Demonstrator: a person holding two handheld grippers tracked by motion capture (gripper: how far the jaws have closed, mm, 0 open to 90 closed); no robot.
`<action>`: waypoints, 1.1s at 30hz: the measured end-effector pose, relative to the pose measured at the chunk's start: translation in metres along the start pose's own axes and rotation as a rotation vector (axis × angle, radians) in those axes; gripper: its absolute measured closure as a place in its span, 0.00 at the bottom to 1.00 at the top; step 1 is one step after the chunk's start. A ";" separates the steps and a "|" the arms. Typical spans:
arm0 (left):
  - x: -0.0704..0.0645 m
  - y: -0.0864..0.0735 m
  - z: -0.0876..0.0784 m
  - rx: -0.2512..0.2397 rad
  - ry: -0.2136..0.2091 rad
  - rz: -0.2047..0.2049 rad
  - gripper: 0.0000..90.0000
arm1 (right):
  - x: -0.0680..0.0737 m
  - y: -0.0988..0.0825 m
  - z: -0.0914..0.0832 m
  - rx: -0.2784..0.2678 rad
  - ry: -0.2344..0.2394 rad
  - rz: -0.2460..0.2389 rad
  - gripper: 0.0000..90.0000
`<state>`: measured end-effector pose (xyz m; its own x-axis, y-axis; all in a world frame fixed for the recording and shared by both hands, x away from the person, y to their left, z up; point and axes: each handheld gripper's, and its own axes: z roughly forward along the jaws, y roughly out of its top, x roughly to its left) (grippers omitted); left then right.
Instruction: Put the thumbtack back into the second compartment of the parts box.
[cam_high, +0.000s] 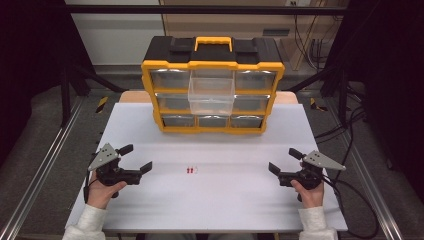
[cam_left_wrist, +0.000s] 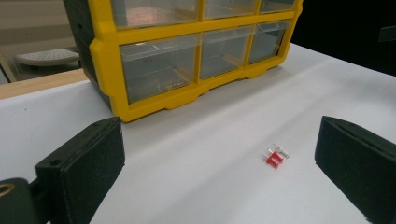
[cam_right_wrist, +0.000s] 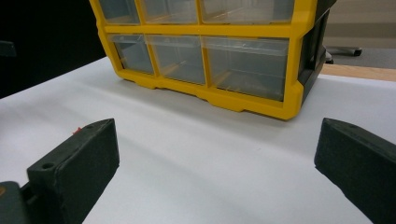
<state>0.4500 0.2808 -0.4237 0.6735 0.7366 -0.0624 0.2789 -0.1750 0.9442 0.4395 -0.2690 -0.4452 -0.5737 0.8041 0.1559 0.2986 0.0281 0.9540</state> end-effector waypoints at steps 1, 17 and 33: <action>-0.002 0.001 0.002 0.006 0.001 0.001 0.01 | 0.000 0.000 0.000 0.002 0.000 0.002 0.00; -0.023 0.023 0.037 0.024 -0.038 0.023 0.01 | 0.001 0.000 0.000 0.003 0.000 -0.006 0.00; -0.035 0.021 0.073 0.081 -0.028 -0.001 0.02 | 0.001 0.000 0.000 0.005 0.000 -0.003 0.00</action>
<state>0.4819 0.2034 -0.4256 0.6917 0.7185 -0.0731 0.3333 -0.2279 0.9149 0.4394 -0.2684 -0.4452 -0.5747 0.8041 0.1525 0.3005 0.0340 0.9532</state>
